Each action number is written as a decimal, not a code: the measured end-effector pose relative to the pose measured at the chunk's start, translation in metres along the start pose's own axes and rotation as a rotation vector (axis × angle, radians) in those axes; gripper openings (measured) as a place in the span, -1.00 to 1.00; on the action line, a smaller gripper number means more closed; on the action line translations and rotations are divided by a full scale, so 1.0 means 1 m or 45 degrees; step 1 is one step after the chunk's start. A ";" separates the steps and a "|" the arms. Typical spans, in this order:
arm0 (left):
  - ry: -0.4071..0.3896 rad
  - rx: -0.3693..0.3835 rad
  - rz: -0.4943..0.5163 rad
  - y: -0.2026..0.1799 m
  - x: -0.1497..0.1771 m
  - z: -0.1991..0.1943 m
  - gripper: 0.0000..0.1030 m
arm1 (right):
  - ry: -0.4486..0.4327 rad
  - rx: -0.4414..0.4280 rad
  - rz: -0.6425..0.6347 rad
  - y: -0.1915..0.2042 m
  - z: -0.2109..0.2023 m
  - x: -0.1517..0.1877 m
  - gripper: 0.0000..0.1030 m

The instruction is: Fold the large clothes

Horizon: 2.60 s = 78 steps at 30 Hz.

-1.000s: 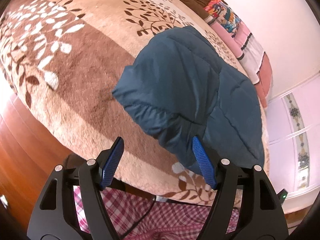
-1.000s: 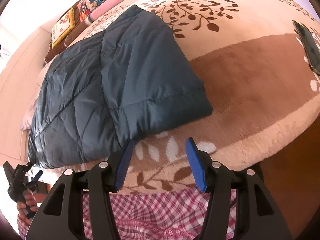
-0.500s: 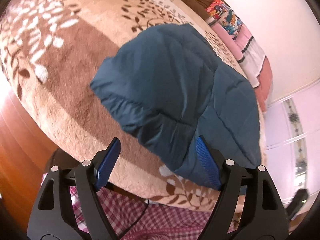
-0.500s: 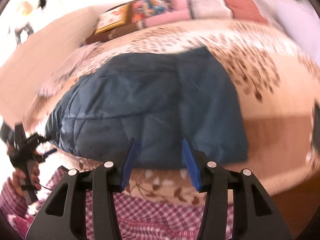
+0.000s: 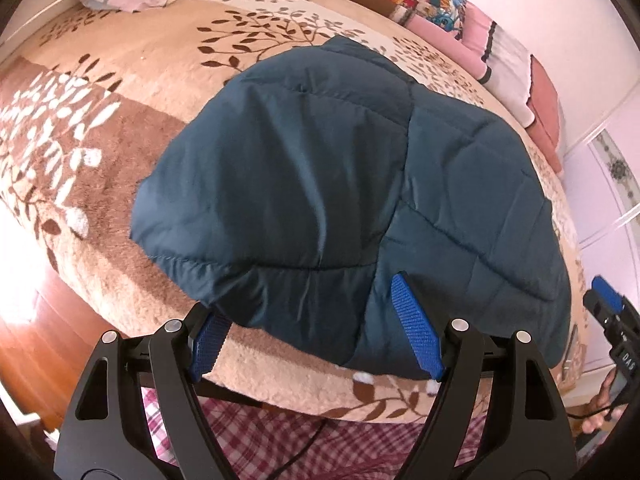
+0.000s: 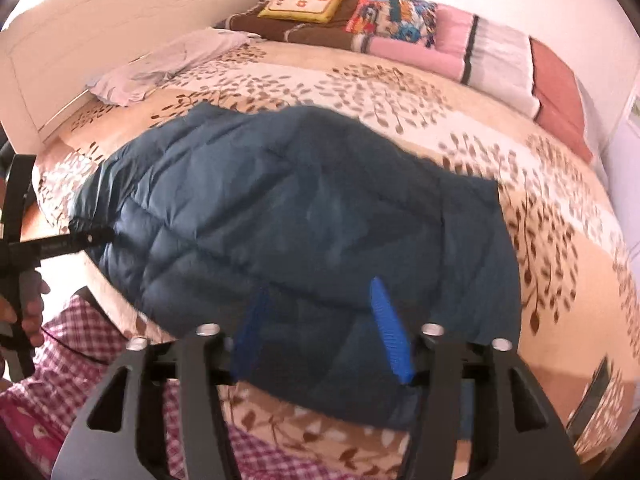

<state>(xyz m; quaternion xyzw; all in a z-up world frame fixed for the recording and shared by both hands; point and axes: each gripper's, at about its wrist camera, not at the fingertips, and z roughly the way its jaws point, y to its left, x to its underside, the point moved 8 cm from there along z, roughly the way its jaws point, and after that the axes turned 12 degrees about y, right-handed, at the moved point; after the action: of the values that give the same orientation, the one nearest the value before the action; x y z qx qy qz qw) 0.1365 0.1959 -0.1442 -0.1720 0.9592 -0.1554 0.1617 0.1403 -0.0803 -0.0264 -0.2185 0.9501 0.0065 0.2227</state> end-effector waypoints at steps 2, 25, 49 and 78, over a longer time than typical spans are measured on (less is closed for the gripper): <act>0.005 0.025 -0.019 0.000 -0.002 0.002 0.49 | -0.014 -0.024 -0.013 0.002 0.000 -0.014 0.27; 0.049 0.210 -0.125 0.002 -0.008 0.023 0.54 | 0.300 -0.212 0.275 -0.015 0.138 -0.142 -0.98; -0.131 0.411 -0.216 -0.005 -0.020 0.023 -0.30 | 0.392 -0.251 0.354 -0.022 0.199 -0.127 -0.98; -0.107 0.353 -0.194 -0.003 -0.021 0.019 -0.33 | 0.340 -0.200 0.306 -0.004 0.121 -0.066 -0.98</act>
<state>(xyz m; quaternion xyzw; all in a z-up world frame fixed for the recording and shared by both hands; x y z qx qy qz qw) 0.1624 0.1968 -0.1550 -0.2268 0.9051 -0.2908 0.2118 0.2459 -0.0439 -0.1068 -0.1190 0.9870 0.0781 0.0745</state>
